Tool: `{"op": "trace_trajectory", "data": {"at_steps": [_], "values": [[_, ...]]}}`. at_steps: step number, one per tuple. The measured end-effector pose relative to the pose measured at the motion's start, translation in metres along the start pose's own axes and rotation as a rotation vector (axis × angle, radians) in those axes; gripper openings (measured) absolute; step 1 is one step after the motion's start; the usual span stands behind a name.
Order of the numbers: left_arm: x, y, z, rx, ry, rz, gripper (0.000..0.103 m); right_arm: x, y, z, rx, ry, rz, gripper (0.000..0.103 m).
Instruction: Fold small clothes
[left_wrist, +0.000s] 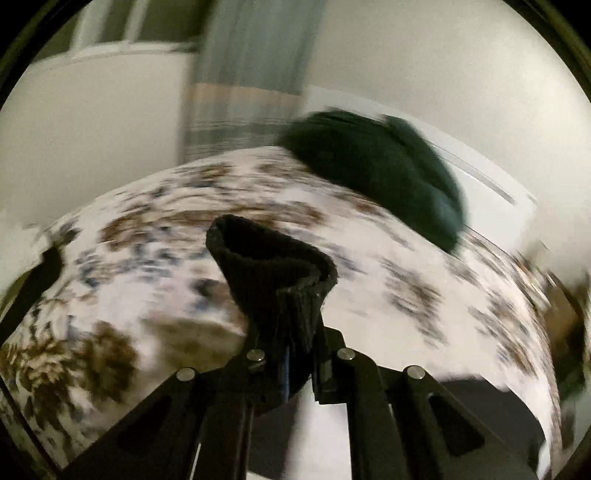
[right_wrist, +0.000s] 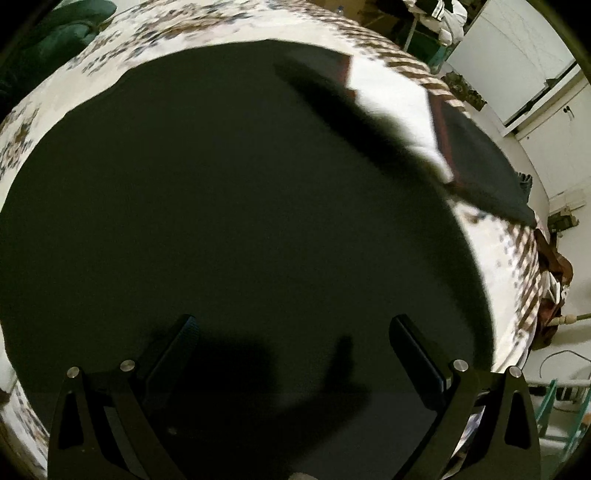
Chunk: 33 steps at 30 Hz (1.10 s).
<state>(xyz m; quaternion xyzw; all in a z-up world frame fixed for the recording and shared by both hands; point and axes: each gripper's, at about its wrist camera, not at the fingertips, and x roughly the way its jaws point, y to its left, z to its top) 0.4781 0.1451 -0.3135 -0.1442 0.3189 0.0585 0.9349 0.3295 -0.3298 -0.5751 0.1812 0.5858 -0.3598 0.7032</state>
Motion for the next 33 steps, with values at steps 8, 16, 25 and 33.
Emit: {"op": "trace_trajectory", "data": {"at_steps": [8,16,25,33], "values": [[-0.037,-0.236,-0.087,0.188,0.144,-0.279,0.006,0.009,-0.116,0.036,0.084,-0.005,-0.024,0.103],[-0.016,-0.409,-0.194,0.392,0.274,-0.404,0.006,0.035,-0.218,0.061,0.171,0.014,-0.046,0.103],[0.019,-0.496,-0.28,0.559,0.469,-0.319,0.019,0.066,-0.276,0.068,0.221,0.08,-0.007,0.103],[-0.013,-0.407,-0.26,0.48,0.448,-0.253,0.098,0.048,-0.27,0.081,0.203,0.106,0.204,0.103]]}}
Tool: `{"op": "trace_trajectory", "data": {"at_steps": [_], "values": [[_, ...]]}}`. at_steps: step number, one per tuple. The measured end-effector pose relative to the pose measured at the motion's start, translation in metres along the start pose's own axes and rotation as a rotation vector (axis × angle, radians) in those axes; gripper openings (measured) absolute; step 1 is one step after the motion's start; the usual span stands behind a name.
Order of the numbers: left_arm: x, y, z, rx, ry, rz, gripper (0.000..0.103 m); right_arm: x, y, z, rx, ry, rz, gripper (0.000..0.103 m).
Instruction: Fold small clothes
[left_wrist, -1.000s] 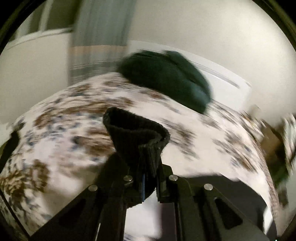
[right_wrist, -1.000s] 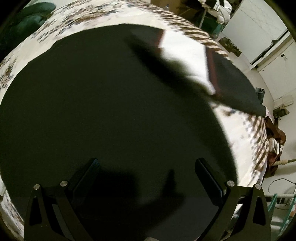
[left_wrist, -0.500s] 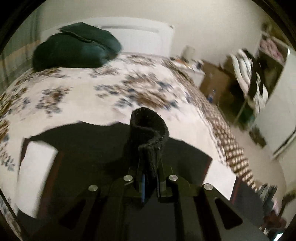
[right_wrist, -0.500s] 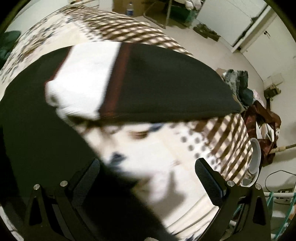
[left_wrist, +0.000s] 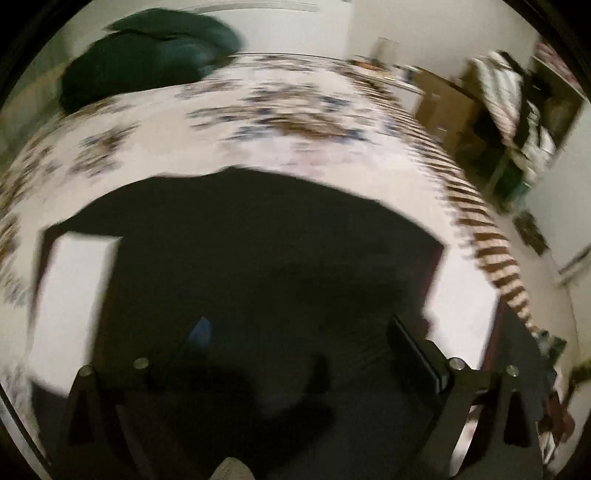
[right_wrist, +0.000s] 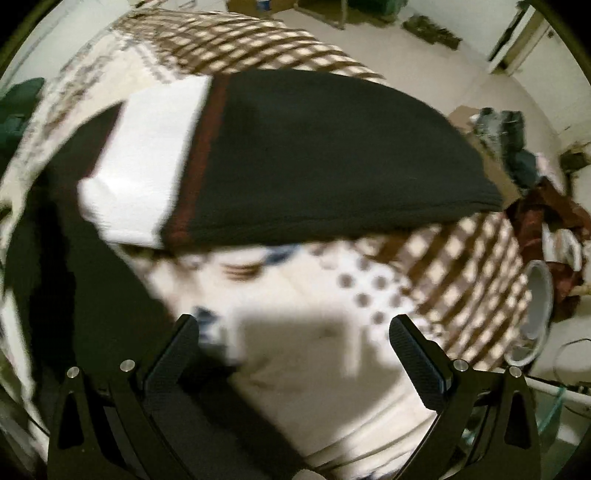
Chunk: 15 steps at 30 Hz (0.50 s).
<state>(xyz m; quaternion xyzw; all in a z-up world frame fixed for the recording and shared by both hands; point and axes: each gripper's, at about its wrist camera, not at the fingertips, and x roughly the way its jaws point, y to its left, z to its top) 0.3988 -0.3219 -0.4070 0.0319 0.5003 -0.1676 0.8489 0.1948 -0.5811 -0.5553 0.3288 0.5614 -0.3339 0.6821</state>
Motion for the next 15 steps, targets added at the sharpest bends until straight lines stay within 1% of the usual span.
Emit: {"op": "trace_trajectory", "data": {"at_steps": [2,4,8,10,12,13,15], "values": [[-0.012,0.043,-0.016,-0.062,0.001,0.099,0.098,-0.004,0.02,0.011,-0.007,0.008,0.078,0.103],[-0.015,0.078,-0.03,-0.116,0.012,0.194,0.098,-0.005,0.05,0.025,-0.032,0.01,0.153,0.103],[0.007,0.146,-0.063,-0.219,0.116,0.329,0.098,0.003,0.126,0.053,-0.096,0.005,0.29,0.103],[0.015,0.166,-0.072,-0.242,0.131,0.383,0.098,0.009,0.161,0.064,-0.13,-0.031,0.336,0.103],[0.023,0.178,-0.079,-0.25,0.14,0.411,0.098,0.023,0.195,0.075,-0.18,-0.048,0.354,0.103],[0.027,0.184,-0.083,-0.257,0.147,0.421,0.098,0.032,0.209,0.078,-0.208,-0.04,0.34,0.103],[0.036,0.191,-0.09,-0.257,0.165,0.421,0.099,0.054,0.231,0.086,-0.265,-0.022,0.259,0.102]]}}
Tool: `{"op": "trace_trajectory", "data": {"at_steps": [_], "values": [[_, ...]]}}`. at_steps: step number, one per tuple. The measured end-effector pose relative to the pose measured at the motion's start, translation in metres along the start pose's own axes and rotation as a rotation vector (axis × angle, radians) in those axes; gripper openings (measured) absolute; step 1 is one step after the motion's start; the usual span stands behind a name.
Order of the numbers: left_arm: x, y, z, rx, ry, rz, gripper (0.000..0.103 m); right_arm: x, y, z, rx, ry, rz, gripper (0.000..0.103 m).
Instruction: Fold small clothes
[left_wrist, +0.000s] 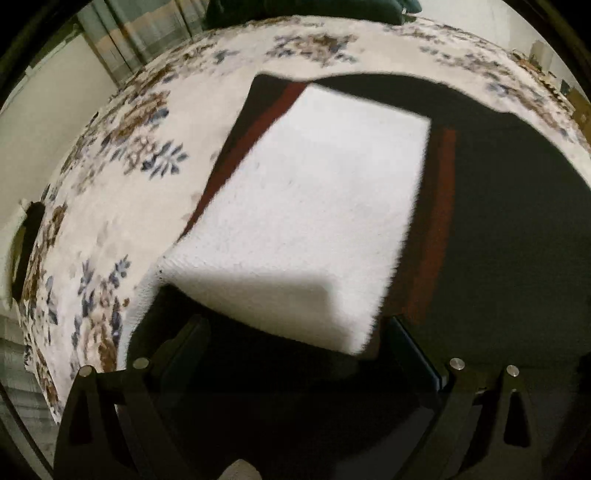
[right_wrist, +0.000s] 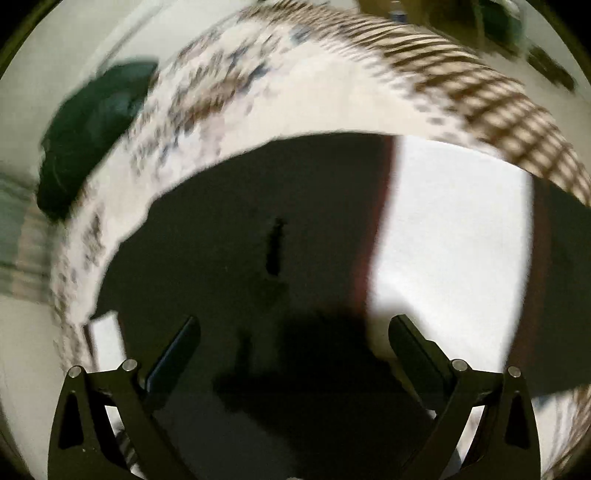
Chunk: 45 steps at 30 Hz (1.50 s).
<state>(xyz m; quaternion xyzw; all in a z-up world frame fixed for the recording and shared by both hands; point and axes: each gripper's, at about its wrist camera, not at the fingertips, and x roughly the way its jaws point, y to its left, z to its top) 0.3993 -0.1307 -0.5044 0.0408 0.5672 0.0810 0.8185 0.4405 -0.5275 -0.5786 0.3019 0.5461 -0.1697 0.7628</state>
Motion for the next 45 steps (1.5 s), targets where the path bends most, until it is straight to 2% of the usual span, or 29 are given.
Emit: {"op": "trace_trajectory", "data": {"at_steps": [1,3,5,8,10,12,14,16,18,21,24,26,29,30,31,33,36,39,42,45], "values": [[0.006,0.001,-0.003,0.001,0.011,-0.01,0.099,0.009,-0.001,0.003,-0.001,0.021,-0.021,0.102],[0.009,0.005,-0.002,0.002,0.011,-0.032,0.099,0.006,-0.012,0.002,0.05,0.03,0.033,0.101],[0.008,0.003,-0.002,0.012,0.001,-0.039,0.099,-0.02,-0.039,-0.007,0.138,-0.014,0.096,0.1],[0.003,0.002,-0.002,0.011,0.0,-0.038,0.099,-0.06,-0.095,-0.034,0.28,-0.078,0.076,0.1],[-0.008,0.003,-0.001,-0.011,-0.002,-0.028,0.098,-0.082,-0.142,-0.062,0.399,-0.102,0.032,0.1],[-0.024,0.001,0.0,-0.024,-0.036,-0.044,0.098,-0.099,-0.195,-0.097,0.527,-0.109,-0.054,0.1],[-0.041,-0.011,-0.003,0.0,-0.055,-0.066,0.098,-0.113,-0.251,-0.138,0.666,-0.131,-0.131,0.1],[-0.053,-0.029,-0.011,0.041,-0.051,-0.103,0.098,-0.119,-0.303,-0.168,0.803,-0.14,-0.157,0.1],[-0.059,-0.054,-0.023,0.105,-0.022,-0.141,0.098,-0.125,-0.344,-0.192,0.921,-0.2,-0.121,0.1],[-0.053,-0.089,-0.046,0.21,0.035,-0.158,0.098,-0.13,-0.387,-0.207,1.037,-0.356,-0.022,0.098],[-0.043,-0.114,-0.066,0.283,0.069,-0.137,0.099,-0.124,-0.41,-0.202,1.078,-0.424,0.019,0.085],[-0.036,-0.119,-0.072,0.28,0.062,-0.122,0.099,-0.117,-0.424,-0.191,1.093,-0.443,0.03,0.08],[-0.023,-0.115,-0.067,0.231,0.073,-0.148,0.103,-0.106,-0.438,-0.184,1.129,-0.461,0.041,0.069],[-0.019,-0.112,-0.065,0.205,0.081,-0.166,0.103,-0.103,-0.441,-0.181,1.145,-0.464,0.035,0.061],[-0.017,-0.11,-0.062,0.188,0.085,-0.177,0.103,-0.104,-0.446,-0.177,1.158,-0.455,0.004,0.041],[-0.014,-0.11,-0.059,0.18,0.098,-0.184,0.103,-0.109,-0.454,-0.169,1.143,-0.441,-0.033,0.021],[-0.015,-0.108,-0.055,0.187,0.122,-0.189,0.103,-0.13,-0.437,-0.154,1.042,-0.449,-0.085,0.016],[-0.025,-0.1,-0.047,0.17,0.098,-0.191,0.103,-0.163,-0.403,-0.133,0.943,-0.493,-0.1,0.015],[-0.039,-0.086,-0.042,0.143,0.064,-0.173,0.103,-0.198,-0.351,-0.108,0.806,-0.546,-0.084,0.015],[-0.054,-0.066,-0.035,0.111,0.032,-0.172,0.103,-0.222,-0.277,-0.08,0.636,-0.577,-0.058,0.015]]}}
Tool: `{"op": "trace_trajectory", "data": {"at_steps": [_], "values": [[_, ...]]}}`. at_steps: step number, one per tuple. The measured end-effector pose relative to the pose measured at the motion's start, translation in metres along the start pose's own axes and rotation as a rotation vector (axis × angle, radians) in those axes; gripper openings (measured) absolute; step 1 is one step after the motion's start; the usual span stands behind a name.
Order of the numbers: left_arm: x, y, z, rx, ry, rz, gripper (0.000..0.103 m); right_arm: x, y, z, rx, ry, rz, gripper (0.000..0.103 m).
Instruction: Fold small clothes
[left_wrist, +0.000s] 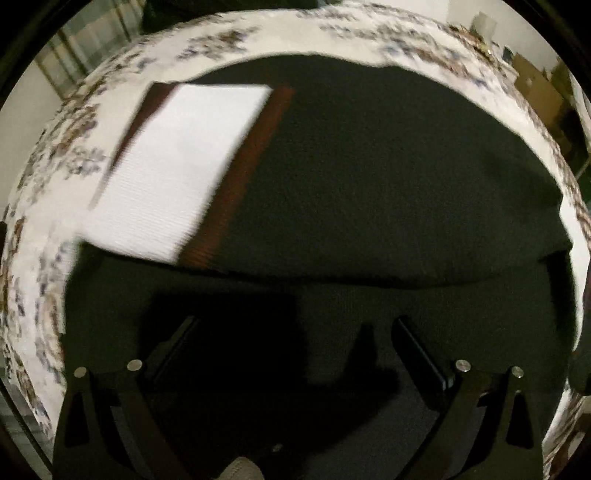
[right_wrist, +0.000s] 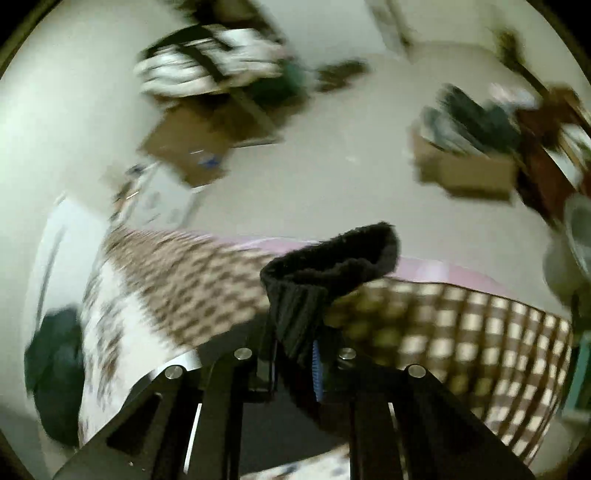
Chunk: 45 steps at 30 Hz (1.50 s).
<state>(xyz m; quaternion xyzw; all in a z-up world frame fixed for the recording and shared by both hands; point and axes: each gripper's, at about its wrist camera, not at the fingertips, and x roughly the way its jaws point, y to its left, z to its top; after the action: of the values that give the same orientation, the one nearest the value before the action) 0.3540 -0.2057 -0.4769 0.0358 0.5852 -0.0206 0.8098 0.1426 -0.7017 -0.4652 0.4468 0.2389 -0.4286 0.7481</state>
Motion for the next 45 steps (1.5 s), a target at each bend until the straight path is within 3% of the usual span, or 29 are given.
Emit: {"op": "trace_trajectory", "data": {"at_steps": [4,9,16,20,22,25,28,30,32,34,35,38,41,45], "values": [[-0.018,0.024,-0.003,-0.021,-0.039,0.019,0.103,-0.01,0.112,-0.042,-0.19,0.039,0.122,0.014],[-0.025,0.082,-0.003,-0.108,-0.038,0.043,0.103,0.0,0.244,-0.136,-0.431,0.125,0.231,0.014],[-0.025,0.185,-0.029,-0.296,-0.006,0.096,0.103,0.02,0.403,-0.332,-0.772,0.276,0.347,0.014],[-0.02,0.235,-0.047,-0.363,0.018,0.124,0.103,0.031,0.448,-0.456,-0.986,0.333,0.354,0.014],[-0.017,0.257,-0.052,-0.351,-0.007,0.112,0.103,0.033,0.461,-0.516,-1.082,0.38,0.355,0.014],[-0.014,0.277,-0.053,-0.366,0.005,0.117,0.103,0.037,0.464,-0.585,-1.189,0.423,0.329,0.014],[-0.011,0.287,-0.049,-0.369,0.004,0.114,0.103,0.041,0.45,-0.627,-1.236,0.477,0.3,0.014],[-0.012,0.29,-0.045,-0.369,0.0,0.107,0.103,0.048,0.443,-0.631,-1.237,0.529,0.276,0.019],[-0.012,0.289,-0.039,-0.366,-0.006,0.093,0.103,0.051,0.438,-0.616,-1.147,0.636,0.322,0.027],[-0.012,0.285,-0.032,-0.359,-0.009,0.064,0.103,0.052,0.424,-0.587,-0.999,0.78,0.402,0.057],[-0.012,0.282,-0.028,-0.354,-0.012,0.044,0.103,0.05,0.415,-0.569,-0.927,0.808,0.43,0.063],[-0.013,0.264,-0.011,-0.33,-0.024,-0.019,0.103,0.038,0.382,-0.506,-0.802,0.765,0.438,0.068],[-0.018,0.241,0.013,-0.294,-0.068,-0.064,0.103,0.032,0.339,-0.44,-0.747,0.645,0.339,0.069],[-0.013,0.2,0.06,-0.216,-0.136,-0.084,0.103,0.055,0.292,-0.378,-0.762,0.524,0.174,0.071]]}}
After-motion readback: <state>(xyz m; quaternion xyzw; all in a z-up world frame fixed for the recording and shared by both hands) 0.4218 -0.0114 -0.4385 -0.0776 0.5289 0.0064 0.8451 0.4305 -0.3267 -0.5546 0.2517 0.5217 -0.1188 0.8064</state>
